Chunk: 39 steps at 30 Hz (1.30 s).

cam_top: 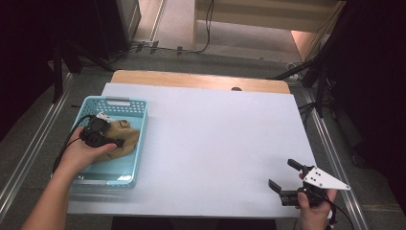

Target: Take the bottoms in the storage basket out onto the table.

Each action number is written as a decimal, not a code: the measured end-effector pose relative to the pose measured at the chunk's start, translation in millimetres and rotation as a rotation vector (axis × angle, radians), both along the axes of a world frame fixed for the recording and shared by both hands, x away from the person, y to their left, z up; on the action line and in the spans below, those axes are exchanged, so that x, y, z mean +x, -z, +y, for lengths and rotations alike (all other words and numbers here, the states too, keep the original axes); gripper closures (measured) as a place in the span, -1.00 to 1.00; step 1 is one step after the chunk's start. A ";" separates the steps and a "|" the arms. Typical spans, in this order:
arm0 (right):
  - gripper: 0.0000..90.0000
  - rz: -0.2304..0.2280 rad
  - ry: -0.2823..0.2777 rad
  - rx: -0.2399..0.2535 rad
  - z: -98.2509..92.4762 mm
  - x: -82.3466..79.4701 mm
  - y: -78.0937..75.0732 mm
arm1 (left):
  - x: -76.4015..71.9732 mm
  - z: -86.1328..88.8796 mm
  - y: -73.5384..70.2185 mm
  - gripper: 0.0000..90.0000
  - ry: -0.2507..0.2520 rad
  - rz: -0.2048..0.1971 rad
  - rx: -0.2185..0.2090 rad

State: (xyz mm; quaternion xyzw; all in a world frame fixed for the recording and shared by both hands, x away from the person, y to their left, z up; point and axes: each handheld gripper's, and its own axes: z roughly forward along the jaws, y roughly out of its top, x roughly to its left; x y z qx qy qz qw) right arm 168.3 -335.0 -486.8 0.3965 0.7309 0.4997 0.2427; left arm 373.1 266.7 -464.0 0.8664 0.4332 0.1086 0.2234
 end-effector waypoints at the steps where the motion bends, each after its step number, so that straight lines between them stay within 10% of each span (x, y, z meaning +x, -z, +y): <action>1: -1.00 0.000 0.000 0.000 0.0 0.0 0.0 | 0.0 0.0 0.0 -0.08 0.000 0.000 0.000; 18: -1.00 0.013 -0.006 0.000 0.3 0.9 1.4 | -10.4 6.7 -26.1 -0.08 -0.028 -0.151 -0.135; 39: -1.00 0.013 -0.009 -0.004 0.6 0.9 1.2 | -32.5 3.0 -52.7 -0.09 -0.034 -0.293 -0.193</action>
